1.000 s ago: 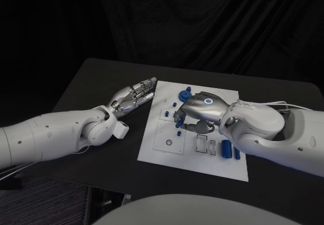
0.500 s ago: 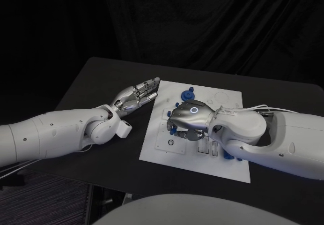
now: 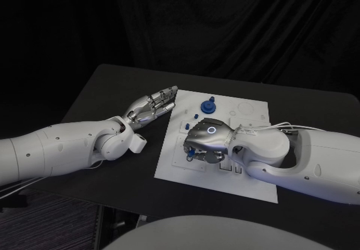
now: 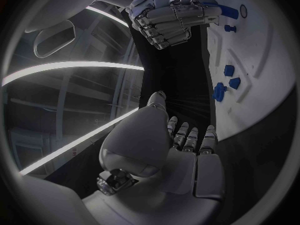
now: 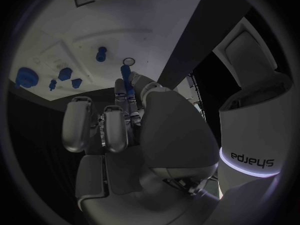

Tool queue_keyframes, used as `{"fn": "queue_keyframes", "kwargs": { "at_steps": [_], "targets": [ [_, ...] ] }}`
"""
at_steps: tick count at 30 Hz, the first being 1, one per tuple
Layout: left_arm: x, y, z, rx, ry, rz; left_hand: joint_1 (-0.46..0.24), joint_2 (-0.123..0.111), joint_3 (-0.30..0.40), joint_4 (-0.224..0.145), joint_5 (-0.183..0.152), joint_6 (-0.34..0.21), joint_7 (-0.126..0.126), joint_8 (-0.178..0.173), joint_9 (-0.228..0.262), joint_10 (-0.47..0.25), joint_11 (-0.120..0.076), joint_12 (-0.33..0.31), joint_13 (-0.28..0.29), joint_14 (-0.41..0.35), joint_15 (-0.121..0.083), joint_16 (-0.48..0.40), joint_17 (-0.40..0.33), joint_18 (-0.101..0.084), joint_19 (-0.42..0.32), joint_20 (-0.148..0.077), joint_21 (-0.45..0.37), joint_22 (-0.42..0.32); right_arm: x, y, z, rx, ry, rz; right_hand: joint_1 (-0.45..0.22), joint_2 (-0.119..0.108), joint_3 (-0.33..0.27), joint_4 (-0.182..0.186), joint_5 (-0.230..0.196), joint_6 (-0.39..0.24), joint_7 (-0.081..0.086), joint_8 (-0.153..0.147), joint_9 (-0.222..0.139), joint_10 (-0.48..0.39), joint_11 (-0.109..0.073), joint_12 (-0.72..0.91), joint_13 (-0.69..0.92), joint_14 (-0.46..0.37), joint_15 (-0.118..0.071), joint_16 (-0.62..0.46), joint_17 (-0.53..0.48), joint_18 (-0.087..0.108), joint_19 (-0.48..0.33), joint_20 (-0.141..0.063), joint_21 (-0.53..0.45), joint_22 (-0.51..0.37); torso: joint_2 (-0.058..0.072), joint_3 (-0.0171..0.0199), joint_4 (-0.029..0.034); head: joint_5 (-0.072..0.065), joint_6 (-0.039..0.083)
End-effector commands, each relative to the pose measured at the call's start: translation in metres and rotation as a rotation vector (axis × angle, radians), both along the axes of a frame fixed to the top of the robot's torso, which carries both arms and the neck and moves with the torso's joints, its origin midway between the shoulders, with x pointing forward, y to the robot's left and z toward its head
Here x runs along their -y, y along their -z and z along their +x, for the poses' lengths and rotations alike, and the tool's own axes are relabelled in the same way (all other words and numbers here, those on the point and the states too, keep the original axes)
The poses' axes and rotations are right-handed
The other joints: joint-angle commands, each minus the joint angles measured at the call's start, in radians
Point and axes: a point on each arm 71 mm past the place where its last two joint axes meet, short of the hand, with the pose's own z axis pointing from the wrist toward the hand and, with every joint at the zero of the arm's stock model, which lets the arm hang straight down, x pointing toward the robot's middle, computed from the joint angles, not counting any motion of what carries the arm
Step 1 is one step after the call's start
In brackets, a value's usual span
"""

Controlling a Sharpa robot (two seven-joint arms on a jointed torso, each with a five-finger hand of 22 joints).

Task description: Assemble the parts on the task board

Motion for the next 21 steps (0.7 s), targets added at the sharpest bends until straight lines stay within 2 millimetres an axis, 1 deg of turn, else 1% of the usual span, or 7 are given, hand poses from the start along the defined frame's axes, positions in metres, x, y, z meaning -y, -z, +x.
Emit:
{"fn": "queue_keyframes", "kwargs": {
  "at_steps": [1,3,5,8,9,15,21],
  "targets": [
    [0.002,-0.005,-0.001,0.056,0.017,-0.05,0.008,0.001,0.001,-0.007,0.005,0.0,0.007,-0.005,0.0,-0.003,0.006,-0.003,-0.001,0.0,0.008,-0.007,-0.001,0.008,-0.001,0.009,0.003,0.001,-0.001,0.003,-0.002,0.003,-0.017,-0.009,0.003,0.011,0.001,-0.008,-0.002,0.028,-0.011,0.005,0.061,0.008,-0.001,-0.007,0.002,0.027,-0.008,-0.007,-0.001,-0.017,-0.002,-0.007,-0.002,0.172,0.0,0.0,0.0016,-0.001,0.0],
    [0.002,-0.005,-0.001,0.055,0.017,-0.05,0.008,0.001,0.001,-0.007,0.005,0.0,0.007,-0.005,0.0,-0.003,0.006,-0.003,-0.001,0.0,0.008,-0.007,-0.001,0.008,-0.001,0.009,0.003,0.001,-0.001,0.004,-0.003,0.0,-0.019,-0.006,0.002,0.012,0.0,-0.009,-0.003,0.03,-0.012,0.005,0.063,0.011,-0.002,-0.006,0.003,0.027,-0.009,-0.007,0.0,-0.017,-0.002,-0.008,-0.002,0.172,0.0,-0.0007,0.0017,-0.002,0.0],
    [0.002,-0.005,-0.001,0.055,0.017,-0.049,0.008,0.001,0.001,-0.007,0.005,0.0,0.007,-0.005,0.0,-0.003,0.006,-0.003,-0.001,0.0,0.008,-0.007,-0.001,0.008,-0.001,0.009,0.003,0.001,-0.001,0.005,-0.003,-0.002,-0.02,-0.001,0.001,0.012,0.0,-0.009,-0.003,0.031,-0.012,0.006,0.064,0.014,-0.003,-0.006,0.004,0.027,-0.01,-0.007,0.0,-0.017,-0.002,-0.009,-0.002,0.172,0.0,-0.0006,0.0001,-0.001,0.0],
    [0.002,-0.005,-0.001,0.055,0.017,-0.049,0.008,0.001,0.001,-0.007,0.005,0.0,0.007,-0.005,0.0,-0.003,0.006,-0.003,-0.001,0.0,0.008,-0.007,-0.001,0.008,-0.001,0.009,0.003,0.001,-0.001,0.007,-0.004,-0.003,-0.02,0.007,0.001,0.013,-0.001,-0.011,-0.003,0.033,-0.013,0.006,0.066,0.019,-0.005,-0.006,0.006,0.027,-0.011,-0.007,0.0,-0.017,-0.002,-0.01,-0.001,0.172,0.001,-0.0007,0.0001,-0.001,0.0],
    [0.002,-0.005,-0.001,0.055,0.017,-0.049,0.008,0.001,0.001,-0.007,0.005,0.0,0.007,-0.005,0.0,-0.003,0.006,-0.003,-0.001,0.0,0.008,-0.007,-0.001,0.008,-0.001,0.009,0.003,0.001,-0.001,0.007,-0.004,-0.003,-0.02,0.01,0.001,0.013,-0.001,-0.012,-0.003,0.034,-0.014,0.006,0.066,0.02,-0.005,-0.006,0.006,0.027,-0.011,-0.007,0.0,-0.017,-0.002,-0.01,-0.002,0.172,0.001,-0.0008,-0.0006,0.001,0.0],
    [0.004,-0.005,-0.002,0.052,0.023,-0.053,0.009,0.004,0.002,-0.008,0.006,-0.002,0.008,-0.005,0.0,-0.004,0.006,-0.004,-0.002,0.0,0.008,-0.007,-0.001,0.008,-0.001,0.011,0.003,0.001,-0.001,0.01,-0.003,-0.005,-0.015,0.016,0.002,0.013,-0.001,-0.014,0.0,0.034,-0.014,0.006,0.068,0.022,-0.006,-0.006,0.007,0.027,-0.012,-0.008,-0.001,-0.017,-0.002,-0.011,-0.001,0.172,0.001,-0.0011,0.0022,-0.002,0.0],
    [0.003,-0.005,-0.002,0.052,0.021,-0.051,0.009,0.004,0.003,-0.009,0.006,-0.002,0.008,-0.005,0.0,-0.004,0.007,-0.004,-0.002,0.0,0.008,-0.007,-0.001,0.008,-0.001,0.012,0.003,0.001,0.001,0.014,-0.002,-0.012,-0.002,0.006,0.001,0.013,-0.001,-0.016,0.002,0.031,-0.013,0.004,0.068,0.021,-0.005,-0.008,0.007,0.026,-0.013,-0.009,-0.003,-0.016,-0.002,-0.012,-0.004,0.172,0.001,-0.0004,0.0008,0.001,0.0]
  ]
}}
